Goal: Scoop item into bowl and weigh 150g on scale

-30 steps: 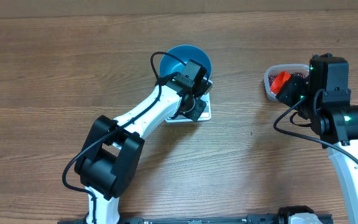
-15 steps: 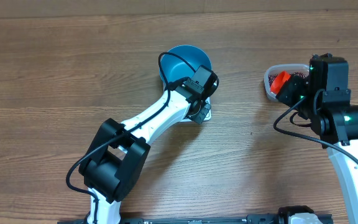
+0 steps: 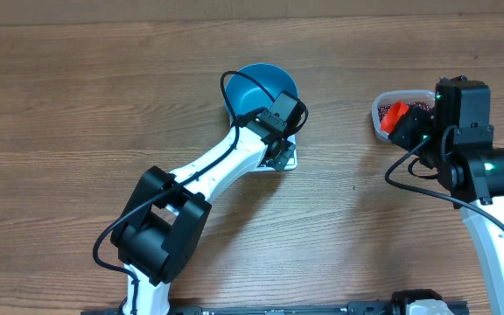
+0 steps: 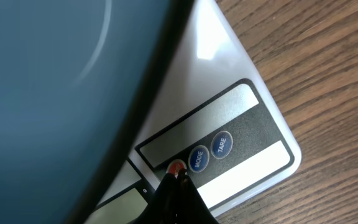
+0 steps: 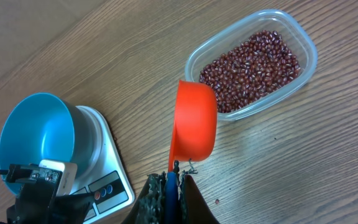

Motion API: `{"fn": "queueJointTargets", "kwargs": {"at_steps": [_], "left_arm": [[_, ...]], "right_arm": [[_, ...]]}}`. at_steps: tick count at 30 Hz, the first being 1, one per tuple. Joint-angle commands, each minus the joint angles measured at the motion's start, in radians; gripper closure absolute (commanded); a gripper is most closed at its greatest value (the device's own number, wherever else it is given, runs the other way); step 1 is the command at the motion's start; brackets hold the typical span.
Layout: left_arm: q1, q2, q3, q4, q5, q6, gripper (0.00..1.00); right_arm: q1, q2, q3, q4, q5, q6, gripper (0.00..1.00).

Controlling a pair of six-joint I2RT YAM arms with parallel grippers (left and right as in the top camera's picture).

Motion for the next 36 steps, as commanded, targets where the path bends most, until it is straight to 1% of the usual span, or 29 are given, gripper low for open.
{"fn": "queueJointTargets", "kwargs": {"at_steps": [1, 6, 19, 29, 36], "left_arm": [[0.002, 0.024, 0.002, 0.006, -0.021, -0.018, 0.96], [0.002, 0.028, 0.001, 0.010, -0.040, -0.051, 0.96], [0.002, 0.041, -0.015, 0.034, -0.042, -0.051, 0.96], [0.002, 0.041, -0.074, 0.078, -0.043, -0.051, 0.96], [0.002, 0.041, -0.078, 0.084, -0.042, -0.050, 0.96]], "right_arm": [[-0.006, -0.018, 0.031, 0.002, 0.010, 0.003, 0.96], [-0.006, -0.018, 0.031, 0.002, 0.010, 0.003, 0.96], [-0.006, -0.018, 0.031, 0.002, 0.010, 0.003, 0.97], [-0.006, -0.018, 0.031, 0.002, 0.010, 0.003, 0.96], [-0.006, -0.018, 0.031, 0.002, 0.007, 0.003, 0.96]]}}
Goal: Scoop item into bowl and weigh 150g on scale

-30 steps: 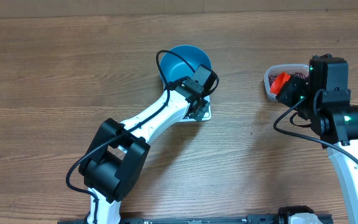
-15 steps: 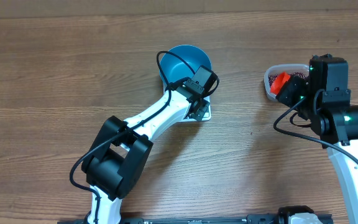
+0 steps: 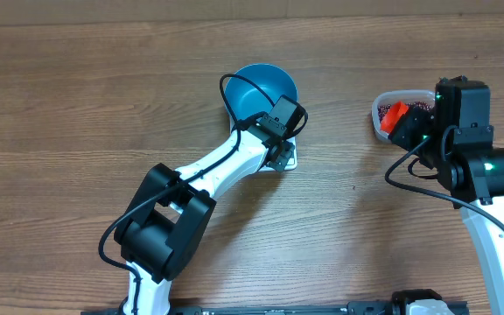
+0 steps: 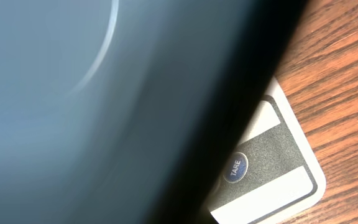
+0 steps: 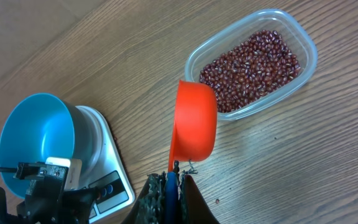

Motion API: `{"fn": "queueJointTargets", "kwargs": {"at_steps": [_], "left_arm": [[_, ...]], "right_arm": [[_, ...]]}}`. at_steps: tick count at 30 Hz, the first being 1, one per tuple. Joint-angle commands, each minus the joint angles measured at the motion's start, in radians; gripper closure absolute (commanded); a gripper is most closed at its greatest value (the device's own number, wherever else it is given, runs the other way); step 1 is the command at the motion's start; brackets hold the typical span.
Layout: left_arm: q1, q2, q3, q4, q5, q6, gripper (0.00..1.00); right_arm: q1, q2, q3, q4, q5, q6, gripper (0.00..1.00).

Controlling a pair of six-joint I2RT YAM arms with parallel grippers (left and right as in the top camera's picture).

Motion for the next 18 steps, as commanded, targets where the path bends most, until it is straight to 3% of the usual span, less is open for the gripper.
{"fn": "queueJointTargets", "kwargs": {"at_steps": [1, 18], "left_arm": [[0.002, 0.018, -0.036, -0.001, -0.010, -0.017, 0.96], [0.002, 0.018, -0.037, -0.002, -0.003, 0.006, 0.96]], "right_arm": [[-0.006, -0.018, 0.031, 0.003, 0.007, 0.001, 0.96], [-0.006, -0.018, 0.031, 0.002, 0.007, 0.001, 0.96]]}}
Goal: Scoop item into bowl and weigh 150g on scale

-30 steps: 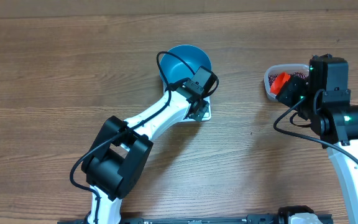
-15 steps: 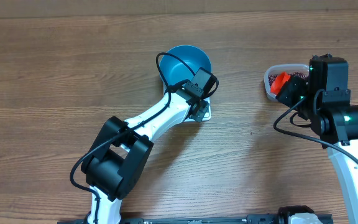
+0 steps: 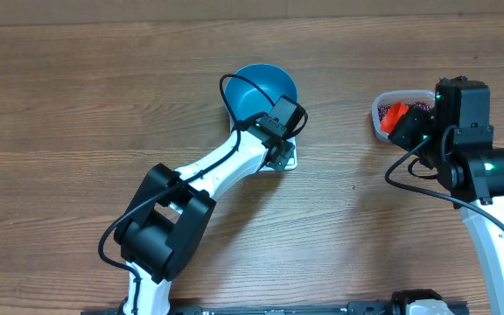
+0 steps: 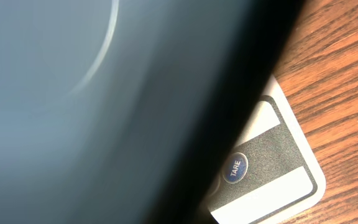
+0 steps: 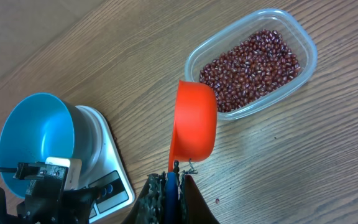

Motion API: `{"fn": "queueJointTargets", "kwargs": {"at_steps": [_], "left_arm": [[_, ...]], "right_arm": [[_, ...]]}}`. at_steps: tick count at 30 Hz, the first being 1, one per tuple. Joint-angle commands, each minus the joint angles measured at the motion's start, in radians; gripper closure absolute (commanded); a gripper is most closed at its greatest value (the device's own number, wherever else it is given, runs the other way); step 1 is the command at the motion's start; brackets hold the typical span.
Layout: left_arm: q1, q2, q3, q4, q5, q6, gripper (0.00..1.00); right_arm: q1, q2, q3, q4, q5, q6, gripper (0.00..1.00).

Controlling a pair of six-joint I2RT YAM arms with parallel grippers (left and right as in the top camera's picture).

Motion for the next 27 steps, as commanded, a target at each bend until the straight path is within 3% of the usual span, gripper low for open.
{"fn": "queueJointTargets", "kwargs": {"at_steps": [1, 9, 17, 23, 27], "left_arm": [[0.002, 0.019, -0.033, -0.006, -0.003, 0.009, 0.96], [-0.001, -0.008, 0.011, -0.098, -0.003, 0.016, 0.96], [-0.001, -0.163, 0.027, -0.179, -0.001, 0.016, 0.95], [-0.001, -0.281, 0.027, -0.209, 0.010, 0.020, 0.76], [-0.001, -0.343, 0.027, -0.245, 0.009, 0.019, 0.70]], "right_arm": [[-0.006, -0.018, 0.031, 0.003, 0.006, 0.001, 0.97], [-0.006, -0.018, 0.031, 0.006, 0.007, 0.000, 0.97], [-0.006, -0.018, 0.031, 0.014, 0.007, 0.000, 0.96], [-0.006, -0.018, 0.031, 0.021, 0.007, 0.000, 0.96], [-0.006, -0.018, 0.031, 0.021, 0.007, 0.000, 0.96]]}}
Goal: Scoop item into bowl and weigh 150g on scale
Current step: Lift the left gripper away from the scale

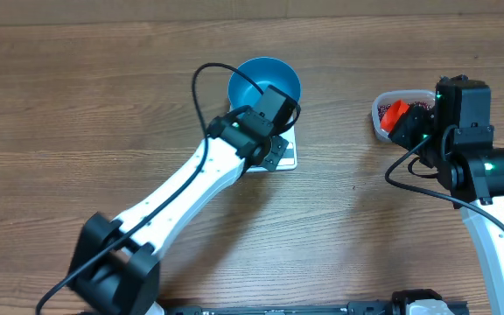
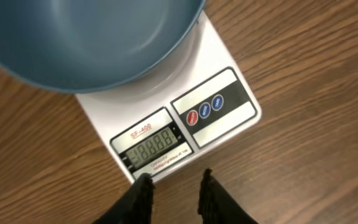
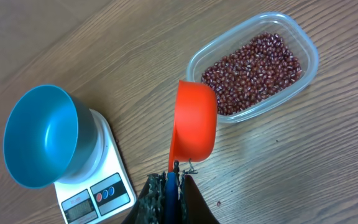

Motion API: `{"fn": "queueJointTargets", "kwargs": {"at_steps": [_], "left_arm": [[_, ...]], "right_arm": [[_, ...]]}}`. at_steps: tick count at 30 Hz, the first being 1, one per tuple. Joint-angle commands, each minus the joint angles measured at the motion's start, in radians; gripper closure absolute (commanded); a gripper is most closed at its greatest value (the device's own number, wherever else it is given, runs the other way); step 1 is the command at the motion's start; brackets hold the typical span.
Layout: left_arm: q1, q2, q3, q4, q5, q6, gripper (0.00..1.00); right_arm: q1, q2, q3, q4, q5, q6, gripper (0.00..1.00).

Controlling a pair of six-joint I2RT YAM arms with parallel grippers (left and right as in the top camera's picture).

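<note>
An empty blue bowl (image 1: 265, 83) stands on the white scale (image 2: 166, 130), whose display shows a row of digits. My left gripper (image 2: 174, 180) hangs open over the scale's near edge, nothing between its fingers. In the right wrist view the bowl (image 3: 39, 134) and scale (image 3: 98, 193) lie at lower left. My right gripper (image 3: 173, 180) is shut on the blue handle of an orange scoop (image 3: 194, 127). The scoop is held above the table beside a clear tub of red beans (image 3: 253, 65).
Bare wooden table surrounds the scale and the bean tub (image 1: 409, 105). The scale's red and blue buttons (image 2: 205, 109) face my left gripper. My left arm (image 1: 191, 188) stretches diagonally from the table's front edge to the scale.
My left gripper was close against the scale under the bowl's rim by the TARE button. It now sits higher and farther back, open, and the display shows digits. The right arm has not moved.
My left gripper's shut tip touched the scale's red button. At the two later moments it sat tight under the bowl's rim by the TARE button. Now it is drawn back and open, with the display showing digits. My right gripper held the scoop beside the bean tub throughout.
</note>
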Motion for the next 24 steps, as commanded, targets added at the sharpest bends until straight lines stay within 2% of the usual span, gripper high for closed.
{"fn": "queueJointTargets", "kwargs": {"at_steps": [1, 2, 4, 5, 11, 24], "left_arm": [[0.002, -0.053, 0.015, -0.026, 0.005, 0.009, 0.66], [0.002, -0.068, 0.015, -0.039, 0.005, 0.009, 0.62], [0.002, -0.092, 0.015, -0.061, 0.005, 0.009, 0.40], [0.002, -0.106, 0.015, -0.073, 0.004, 0.009, 0.00], [0.005, -0.148, 0.015, -0.121, -0.006, 0.009, 0.00], [0.005, -0.148, 0.015, -0.116, -0.006, 0.009, 0.00]], "right_arm": [[-0.006, -0.018, 0.031, 0.010, 0.008, 0.000, 0.96], [-0.006, -0.018, 0.031, 0.010, 0.008, 0.000, 0.97], [-0.006, -0.018, 0.031, 0.011, 0.008, 0.000, 0.96], [-0.006, -0.018, 0.031, 0.013, 0.008, 0.000, 0.96], [-0.006, -0.018, 0.031, 0.013, 0.008, 0.000, 0.96], [-0.006, -0.018, 0.031, 0.021, 0.008, 0.000, 0.96]]}}
